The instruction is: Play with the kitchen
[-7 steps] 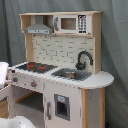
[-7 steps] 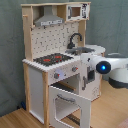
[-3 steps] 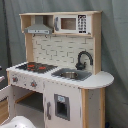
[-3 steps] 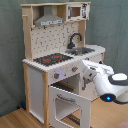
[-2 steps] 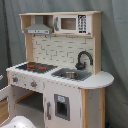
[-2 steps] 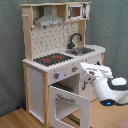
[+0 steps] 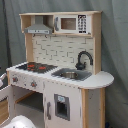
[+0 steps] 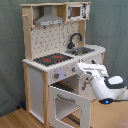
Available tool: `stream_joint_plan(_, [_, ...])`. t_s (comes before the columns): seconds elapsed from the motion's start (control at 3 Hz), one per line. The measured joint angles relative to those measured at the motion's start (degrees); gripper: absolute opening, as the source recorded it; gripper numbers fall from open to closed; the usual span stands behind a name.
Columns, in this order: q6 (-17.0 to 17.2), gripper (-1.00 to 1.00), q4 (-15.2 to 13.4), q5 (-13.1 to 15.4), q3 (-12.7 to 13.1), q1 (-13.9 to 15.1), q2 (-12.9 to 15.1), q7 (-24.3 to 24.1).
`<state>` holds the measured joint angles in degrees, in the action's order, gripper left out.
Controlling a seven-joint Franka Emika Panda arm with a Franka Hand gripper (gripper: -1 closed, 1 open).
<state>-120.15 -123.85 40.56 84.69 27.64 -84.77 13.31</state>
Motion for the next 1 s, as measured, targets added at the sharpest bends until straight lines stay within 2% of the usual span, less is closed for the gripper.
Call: stream_joint_plan(1.0, [-12.9, 1.0, -9.6, 2.9, -3.6, -0.4, -0.2, -10.2])
